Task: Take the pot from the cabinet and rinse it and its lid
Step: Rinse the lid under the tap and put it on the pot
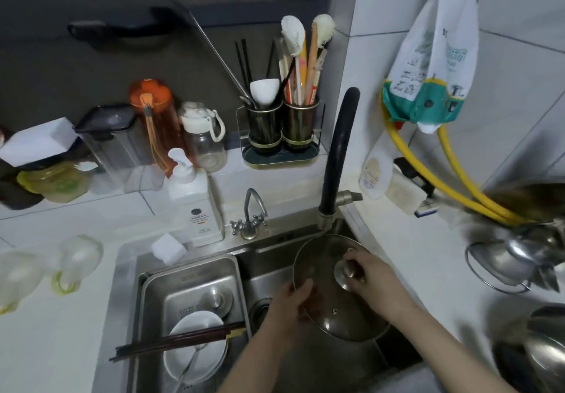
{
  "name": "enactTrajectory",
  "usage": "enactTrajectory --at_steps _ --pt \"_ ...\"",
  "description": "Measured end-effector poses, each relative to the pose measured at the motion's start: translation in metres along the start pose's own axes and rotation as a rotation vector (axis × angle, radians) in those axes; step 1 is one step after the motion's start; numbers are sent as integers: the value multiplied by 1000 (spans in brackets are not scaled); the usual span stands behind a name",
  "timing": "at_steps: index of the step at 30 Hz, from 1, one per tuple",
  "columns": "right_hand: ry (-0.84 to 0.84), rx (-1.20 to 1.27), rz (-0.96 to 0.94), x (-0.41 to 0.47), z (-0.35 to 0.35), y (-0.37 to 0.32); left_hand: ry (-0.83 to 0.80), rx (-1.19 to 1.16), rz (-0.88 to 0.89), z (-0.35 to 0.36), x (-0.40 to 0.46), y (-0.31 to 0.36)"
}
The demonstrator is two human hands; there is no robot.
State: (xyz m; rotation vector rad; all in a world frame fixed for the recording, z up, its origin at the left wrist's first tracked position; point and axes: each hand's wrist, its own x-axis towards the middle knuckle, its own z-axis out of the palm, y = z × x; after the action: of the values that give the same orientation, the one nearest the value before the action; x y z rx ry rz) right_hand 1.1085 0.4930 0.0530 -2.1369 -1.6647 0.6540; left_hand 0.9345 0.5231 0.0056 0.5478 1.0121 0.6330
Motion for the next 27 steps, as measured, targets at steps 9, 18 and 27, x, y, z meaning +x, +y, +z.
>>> enactTrajectory --at_steps 9,18,27 --pt "-152 80 -10 37 -8 16 72 -307 48 -3 -3 5" --pt "-6 349 272 113 -24 72 119 -343 146 7 -4 12" --pt "35 379 162 190 -18 93 258 -243 194 19 -4 6"
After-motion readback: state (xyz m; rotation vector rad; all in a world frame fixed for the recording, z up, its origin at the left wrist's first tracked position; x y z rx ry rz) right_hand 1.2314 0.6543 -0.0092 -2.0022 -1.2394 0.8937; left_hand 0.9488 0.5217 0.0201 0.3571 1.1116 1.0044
